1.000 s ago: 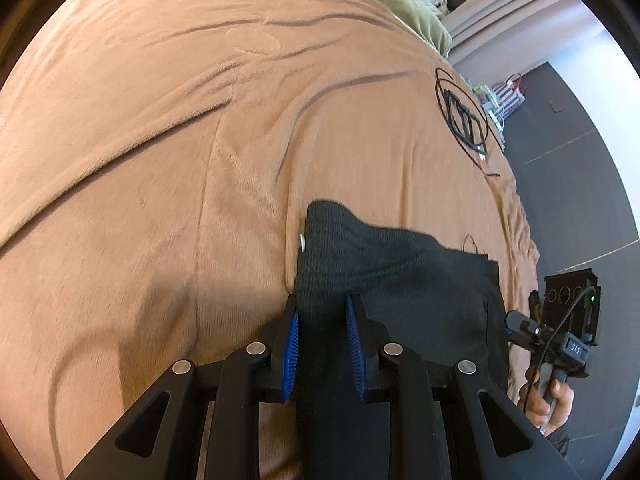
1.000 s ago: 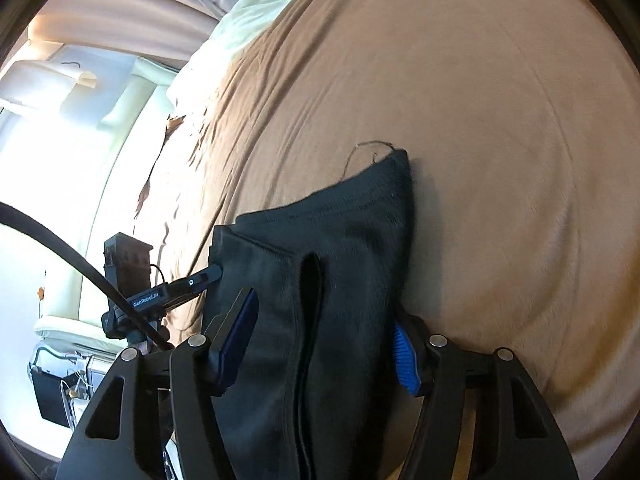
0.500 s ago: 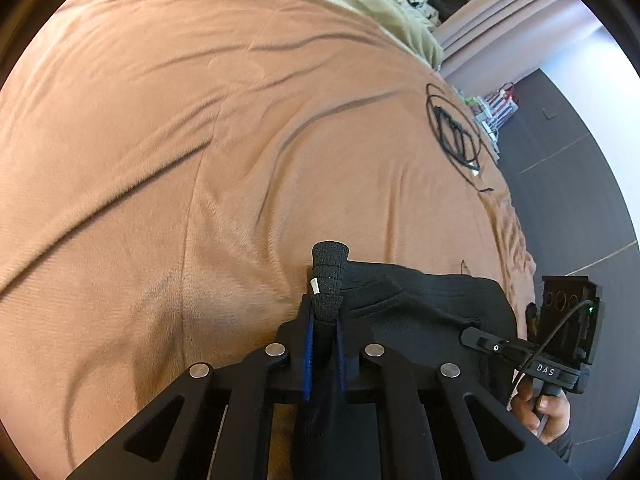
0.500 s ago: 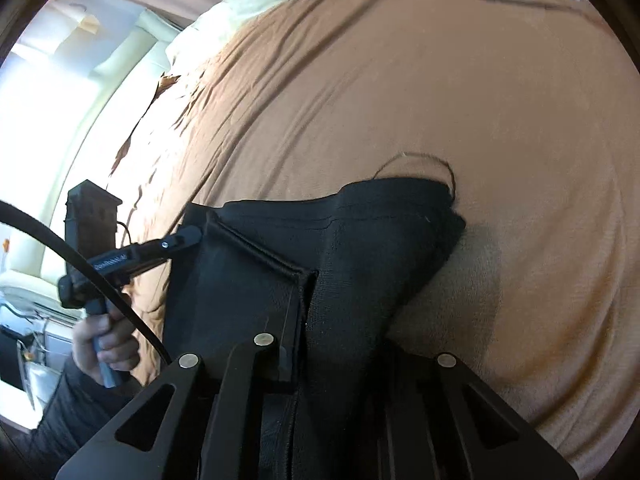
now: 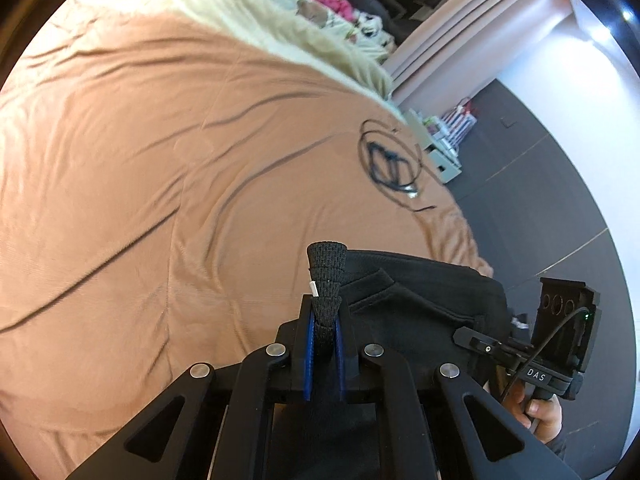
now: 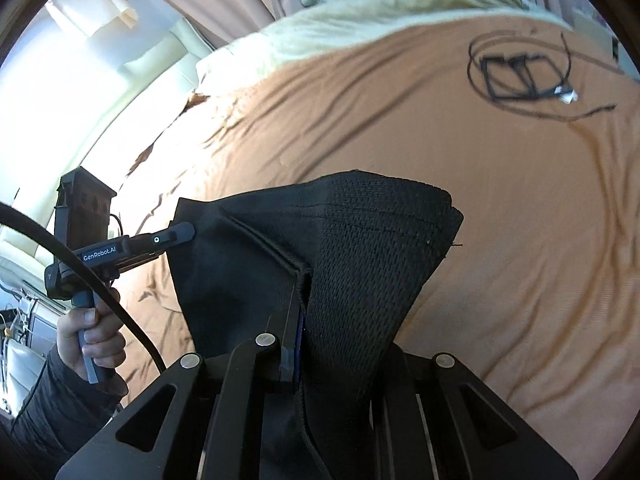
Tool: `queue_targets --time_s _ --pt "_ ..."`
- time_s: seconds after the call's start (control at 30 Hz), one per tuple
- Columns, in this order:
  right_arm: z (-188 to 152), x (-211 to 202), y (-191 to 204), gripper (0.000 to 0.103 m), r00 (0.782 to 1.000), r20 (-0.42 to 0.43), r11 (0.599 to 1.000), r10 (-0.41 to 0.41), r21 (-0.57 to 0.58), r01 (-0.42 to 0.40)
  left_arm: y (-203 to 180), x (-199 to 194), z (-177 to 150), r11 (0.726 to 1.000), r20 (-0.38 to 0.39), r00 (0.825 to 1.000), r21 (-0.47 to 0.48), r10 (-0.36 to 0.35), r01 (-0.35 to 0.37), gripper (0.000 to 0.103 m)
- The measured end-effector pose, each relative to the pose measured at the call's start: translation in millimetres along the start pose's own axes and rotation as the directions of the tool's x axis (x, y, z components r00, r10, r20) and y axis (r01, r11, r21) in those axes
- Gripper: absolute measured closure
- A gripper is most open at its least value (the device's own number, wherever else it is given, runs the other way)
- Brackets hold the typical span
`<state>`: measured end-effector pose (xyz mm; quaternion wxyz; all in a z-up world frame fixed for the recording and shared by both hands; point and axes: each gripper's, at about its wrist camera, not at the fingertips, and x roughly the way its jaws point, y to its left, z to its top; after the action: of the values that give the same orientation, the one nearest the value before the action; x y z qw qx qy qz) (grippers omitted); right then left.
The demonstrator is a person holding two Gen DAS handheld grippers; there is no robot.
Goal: Fold small clothes
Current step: 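Close both tools on the shirt end and lift it to fold, then carry the lifted black shirt with both tools toward the folded clothes stack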
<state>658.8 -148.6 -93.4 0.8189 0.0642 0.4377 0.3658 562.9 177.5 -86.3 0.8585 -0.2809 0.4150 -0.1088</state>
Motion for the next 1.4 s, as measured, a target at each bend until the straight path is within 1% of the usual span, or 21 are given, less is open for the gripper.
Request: queue_targets --time_s 0.1,0.23,0.37,0.67,0.87,1.1,1.2,1.33,1.4 --pt "-2.0 -37.0 12.5 0.095 0.999 0.036 1.000 -0.012 -0.019 0.012 -19.6 -22.9 -1.1 1.000 0.023 1.000 0.019 -0.019 0.019 0.094" --pt "-10.7 -75.0 28.7 0.096 0.997 0.076 0.999 -0.025 -0.040 0.028 -43.8 -50.7 -3.6 0.998 0.051 0.997 0.046 -0.056 0.053 0.094" --pt "-27.0 -118.1 45.9 0.096 0.992 0.120 0.997 -0.031 -0.065 0.039 -70.4 -76.8 -9.2 0.993 0.080 0.993 0.086 -0.091 0.084 0.094" --pt "-58.9 -198.0 74.6 0.096 0.976 0.204 0.990 -0.069 -0.105 0.092 -119.7 -116.5 -26.9 0.979 0.117 0.981 0.149 -0.154 0.136 0.094" --pt "-86.6 -246.1 83.6 0.096 0.962 0.253 0.983 -0.105 -0.117 0.138 -160.3 -133.4 -41.7 0.965 0.115 0.972 0.191 -0.203 0.179 0.094" --pt "-134.4 -312.1 96.5 0.096 0.938 0.306 0.974 -0.161 -0.103 0.201 -222.7 -146.6 -68.0 0.935 0.090 0.958 0.258 -0.274 0.243 0.094" --pt "-160.1 -348.5 105.8 0.096 0.923 0.332 0.968 -0.195 -0.088 0.236 -251.9 -154.1 -82.1 0.920 0.079 0.949 0.283 -0.305 0.272 0.094" --pt "-191.4 -389.4 117.0 0.096 0.902 0.365 0.958 -0.229 -0.079 0.275 -294.8 -164.7 -105.1 0.891 0.060 0.932 0.321 -0.357 0.320 0.094" --pt "-207.5 -408.6 120.8 0.096 0.891 0.382 0.954 -0.246 -0.065 0.291 -314.1 -168.1 -115.8 0.879 0.046 0.927 0.340 -0.372 0.336 0.094"
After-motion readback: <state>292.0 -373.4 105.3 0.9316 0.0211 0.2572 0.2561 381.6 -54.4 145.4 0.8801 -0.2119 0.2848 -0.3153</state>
